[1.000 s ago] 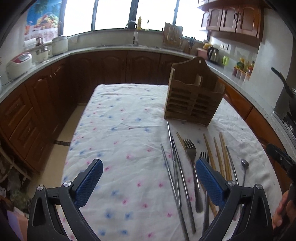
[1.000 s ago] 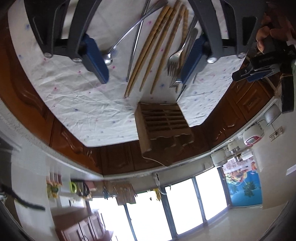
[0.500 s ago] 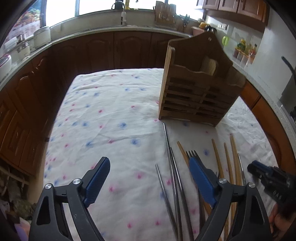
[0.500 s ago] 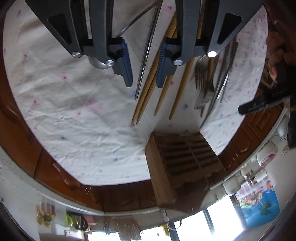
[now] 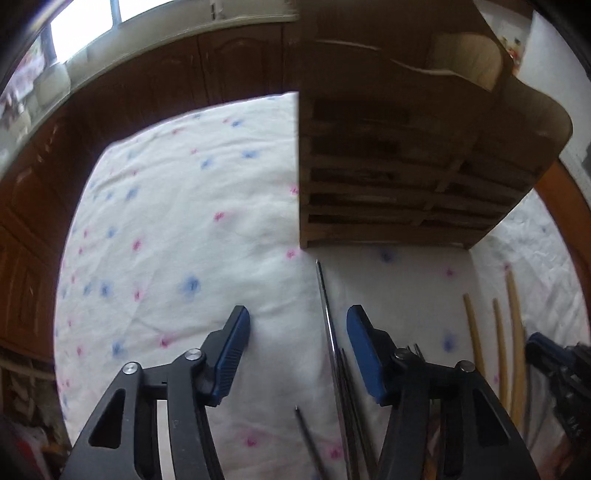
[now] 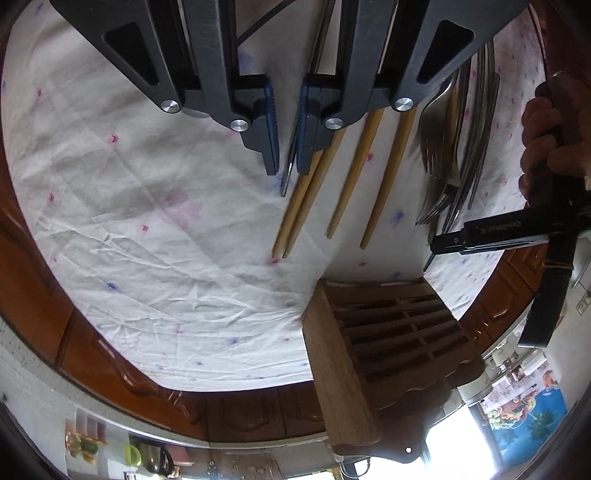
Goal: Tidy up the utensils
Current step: 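Grasp a metal chopstick with the left tool while the right tool grasps another metal chopstick, then carry both held chopsticks up and lower them into the wooden holder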
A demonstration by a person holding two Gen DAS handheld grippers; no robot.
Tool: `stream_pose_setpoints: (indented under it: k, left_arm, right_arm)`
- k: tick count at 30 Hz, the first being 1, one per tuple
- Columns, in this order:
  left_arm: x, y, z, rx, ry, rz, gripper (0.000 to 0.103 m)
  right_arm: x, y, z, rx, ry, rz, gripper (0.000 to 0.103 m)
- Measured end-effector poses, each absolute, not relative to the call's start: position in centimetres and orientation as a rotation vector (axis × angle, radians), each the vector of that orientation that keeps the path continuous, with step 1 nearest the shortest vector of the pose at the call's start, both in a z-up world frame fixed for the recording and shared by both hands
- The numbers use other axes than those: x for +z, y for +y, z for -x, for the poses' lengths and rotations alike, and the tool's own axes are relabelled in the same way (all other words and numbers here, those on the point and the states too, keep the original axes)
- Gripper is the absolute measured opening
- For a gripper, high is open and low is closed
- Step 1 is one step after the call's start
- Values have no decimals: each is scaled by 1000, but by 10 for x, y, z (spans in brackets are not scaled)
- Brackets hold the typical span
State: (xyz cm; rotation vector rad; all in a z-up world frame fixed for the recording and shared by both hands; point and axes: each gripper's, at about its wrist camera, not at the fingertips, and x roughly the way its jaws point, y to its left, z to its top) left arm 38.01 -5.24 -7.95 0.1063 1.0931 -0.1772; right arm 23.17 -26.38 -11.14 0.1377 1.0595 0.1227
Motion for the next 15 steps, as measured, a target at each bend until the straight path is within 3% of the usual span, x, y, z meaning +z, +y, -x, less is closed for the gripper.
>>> stream_pose_setpoints:
  k: [4, 9, 15]
  left_arm:
    - [-83, -61, -386, -204, 1088, -128, 41]
    - [-89, -72, -389, -244, 1066, -152, 7]
    - [-90, -69, -385, -270, 1067, -94, 3]
  right_arm:
    - [-111, -257, -238, 113, 1072, -86, 7]
    - [-112, -253, -239, 113, 1053, -68, 7]
    - [-111, -261, -238, 126, 1033, -153, 5]
